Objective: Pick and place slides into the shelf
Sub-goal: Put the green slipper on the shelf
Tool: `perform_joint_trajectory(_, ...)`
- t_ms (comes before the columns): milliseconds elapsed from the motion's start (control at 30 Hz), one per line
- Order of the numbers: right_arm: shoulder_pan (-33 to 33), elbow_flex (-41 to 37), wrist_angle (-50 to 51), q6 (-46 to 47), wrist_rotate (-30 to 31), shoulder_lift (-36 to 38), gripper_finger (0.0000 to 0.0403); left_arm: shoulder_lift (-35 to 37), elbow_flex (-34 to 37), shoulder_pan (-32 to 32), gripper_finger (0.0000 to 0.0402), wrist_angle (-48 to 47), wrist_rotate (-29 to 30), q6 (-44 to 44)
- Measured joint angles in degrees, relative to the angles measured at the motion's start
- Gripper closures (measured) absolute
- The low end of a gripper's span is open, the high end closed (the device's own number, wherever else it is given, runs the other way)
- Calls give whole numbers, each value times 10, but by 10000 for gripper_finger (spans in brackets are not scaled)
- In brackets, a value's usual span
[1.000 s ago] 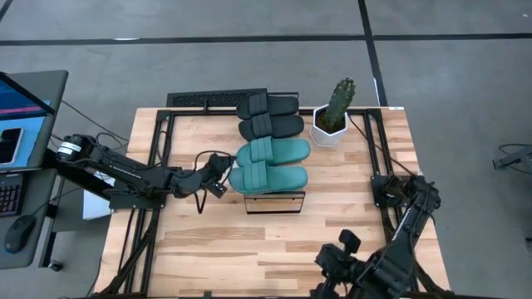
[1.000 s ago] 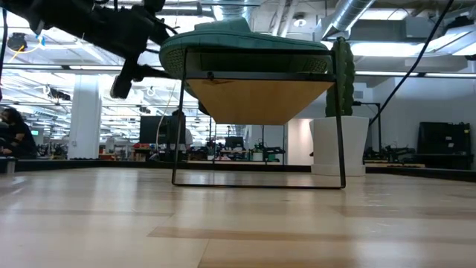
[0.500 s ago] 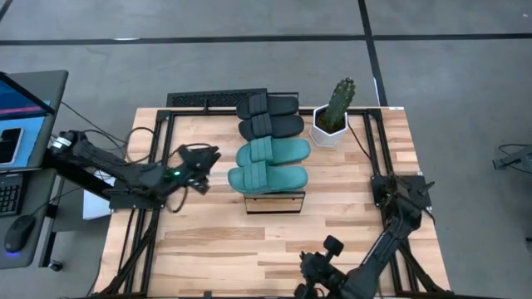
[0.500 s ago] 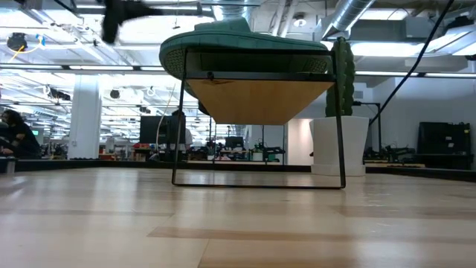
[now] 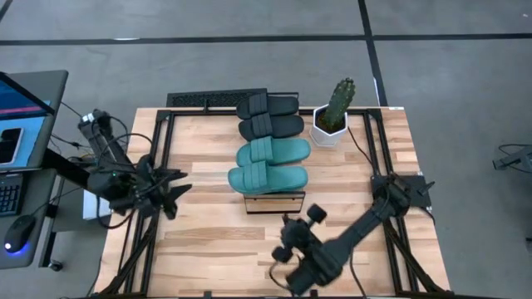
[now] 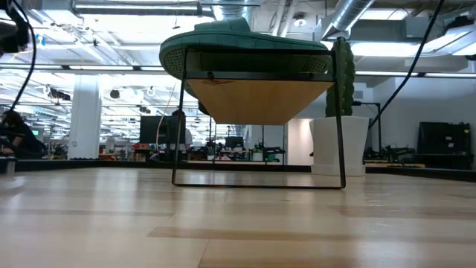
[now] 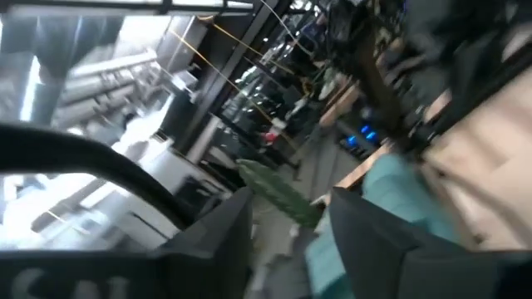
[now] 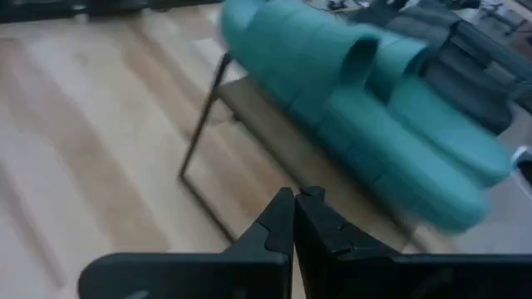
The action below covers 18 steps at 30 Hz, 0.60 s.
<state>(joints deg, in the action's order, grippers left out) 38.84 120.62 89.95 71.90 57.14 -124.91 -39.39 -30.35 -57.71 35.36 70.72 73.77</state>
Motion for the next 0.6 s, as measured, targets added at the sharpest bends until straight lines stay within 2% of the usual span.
perform_joint_trajectory(100, -31, 0, 0, -36, 0, 22, 403, 0, 0, -31, 299, -12, 24, -64)
perform_joint_trajectory(233, -65, 1, 0, -87, -9, 61, 403, 0, 0, -58, 383, -46, 44, -161)
perform_joint_trajectory(333, -82, 1, 0, -123, -16, 95, 403, 1, 0, -80, 393, -67, 48, -229)
perform_joint_trajectory(500, -95, 1, 0, -195, -19, 161, 403, 14, -11, -118, 400, -96, 36, -291)
perform_joint_trajectory(600, -105, 1, 1, -254, -61, 199, 403, 41, -33, -139, 401, -166, 3, -339)
